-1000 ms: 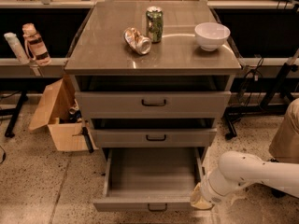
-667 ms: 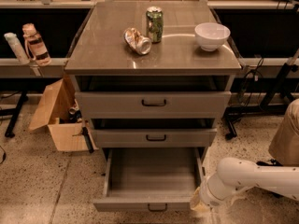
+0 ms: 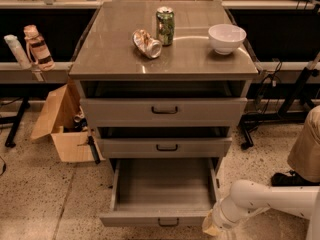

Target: Close bottom drawer

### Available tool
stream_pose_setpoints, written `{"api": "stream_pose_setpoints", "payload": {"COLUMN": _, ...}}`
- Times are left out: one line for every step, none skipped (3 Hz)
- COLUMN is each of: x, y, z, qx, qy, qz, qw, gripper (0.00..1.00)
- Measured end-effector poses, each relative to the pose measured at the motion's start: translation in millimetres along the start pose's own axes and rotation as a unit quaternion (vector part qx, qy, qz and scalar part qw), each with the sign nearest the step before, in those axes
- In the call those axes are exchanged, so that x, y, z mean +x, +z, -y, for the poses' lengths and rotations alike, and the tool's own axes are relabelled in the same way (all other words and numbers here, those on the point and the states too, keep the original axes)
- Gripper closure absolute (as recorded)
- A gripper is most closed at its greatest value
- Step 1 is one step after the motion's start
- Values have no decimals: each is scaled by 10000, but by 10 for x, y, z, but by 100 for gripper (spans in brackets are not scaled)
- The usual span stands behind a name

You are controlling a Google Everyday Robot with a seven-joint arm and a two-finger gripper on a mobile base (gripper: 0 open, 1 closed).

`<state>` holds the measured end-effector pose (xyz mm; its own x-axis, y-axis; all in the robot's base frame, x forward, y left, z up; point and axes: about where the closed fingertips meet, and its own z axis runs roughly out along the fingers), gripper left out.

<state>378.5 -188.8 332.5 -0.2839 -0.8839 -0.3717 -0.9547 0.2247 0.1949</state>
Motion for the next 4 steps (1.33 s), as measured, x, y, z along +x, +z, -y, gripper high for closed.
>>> {"api": "stream_pose_setpoints", "payload": {"x": 195, "y": 397, "z": 109, "qx": -84, "qy": 199, "qz": -33, "qw": 9998, "gripper": 100}}
{"api": "stream_pose_setpoints", "payload": {"x": 196, "y": 398, "z": 109, "qx": -84, "qy": 199, "qz": -33, "qw": 9998, "gripper": 100}}
{"api": "stream_pose_setpoints", "payload": {"x": 253, "y": 494, "z": 148, "qx": 28, "qy": 303, "qz": -17, "qw": 9995, "gripper": 100}}
{"api": "stream_pose_setpoints", "payload": {"x": 383, "y": 661, "z": 257, "qx": 168, "qy": 469, "qz": 2, "qw": 9988, "gripper": 100}}
